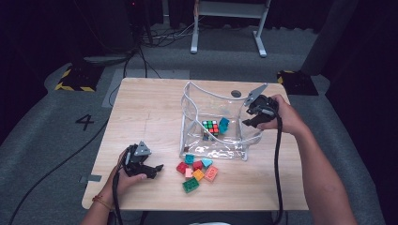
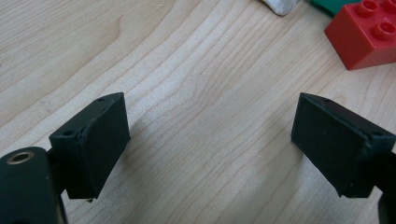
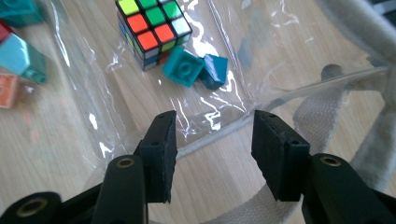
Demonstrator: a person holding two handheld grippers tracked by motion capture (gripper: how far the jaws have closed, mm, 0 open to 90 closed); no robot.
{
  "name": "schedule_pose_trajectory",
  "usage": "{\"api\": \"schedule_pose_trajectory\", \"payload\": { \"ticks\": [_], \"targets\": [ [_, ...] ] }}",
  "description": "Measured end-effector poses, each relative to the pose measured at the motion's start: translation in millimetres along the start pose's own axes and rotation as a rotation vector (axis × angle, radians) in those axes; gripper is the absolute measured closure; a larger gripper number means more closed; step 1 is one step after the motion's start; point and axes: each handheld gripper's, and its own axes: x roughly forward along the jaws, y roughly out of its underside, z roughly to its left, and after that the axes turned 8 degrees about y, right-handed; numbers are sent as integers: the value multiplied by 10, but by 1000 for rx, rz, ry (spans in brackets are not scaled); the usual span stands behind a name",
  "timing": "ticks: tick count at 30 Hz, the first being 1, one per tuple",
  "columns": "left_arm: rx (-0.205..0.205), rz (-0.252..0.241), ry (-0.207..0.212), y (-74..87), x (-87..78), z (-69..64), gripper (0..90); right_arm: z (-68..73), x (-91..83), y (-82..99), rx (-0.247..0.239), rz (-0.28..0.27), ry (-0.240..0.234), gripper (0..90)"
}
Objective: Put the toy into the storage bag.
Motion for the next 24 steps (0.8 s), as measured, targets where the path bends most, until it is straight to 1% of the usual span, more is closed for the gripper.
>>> {"api": "schedule_pose_trajectory", "payload": {
  "ticks": [1, 2, 5, 6, 9, 10, 11, 13, 15, 18, 20, 21, 22, 23, 24],
  "targets": [
    [-1, -1, 0, 0, 0, 0, 115, 2, -16, 11, 5, -18, -4, 508],
    [0, 0, 0, 0, 0, 0, 115, 6, -40, 24, 20, -43, -10, 505],
    [0, 0, 0, 0, 0, 0, 115, 10, -135, 70, 42, -104, 1, 499],
    [0, 0, 0, 0, 0, 0, 115, 12, -166, 92, 49, -133, -2, 491],
    [0, 0, 0, 0, 0, 0, 115, 29, -259, 154, 77, -176, 14, 460],
    [0, 0, 0, 0, 0, 0, 115, 42, -301, 195, 110, -203, 16, 435],
    [0, 0, 0, 0, 0, 0, 115, 48, -327, 225, 130, -231, 22, 421],
    [0, 0, 0, 0, 0, 0, 116, 58, -389, 292, 158, -273, 33, 414],
    [0, 0, 0, 0, 0, 0, 115, 65, -443, 354, 184, -315, 47, 378],
    [0, 0, 0, 0, 0, 0, 115, 114, -535, 431, 216, -351, 86, 335],
    [0, 0, 0, 0, 0, 0, 115, 153, -586, 480, 230, -376, 88, 319],
    [0, 0, 0, 0, 0, 0, 115, 173, -608, 503, 236, -387, 106, 310],
    [0, 0, 0, 0, 0, 0, 115, 188, -626, 521, 239, -397, 114, 302],
    [0, 0, 0, 0, 0, 0, 115, 207, -651, 548, 241, -415, 115, 301],
    [-1, 0, 0, 0, 0, 0, 115, 228, -673, 577, 254, -431, 109, 300]
  ]
}}
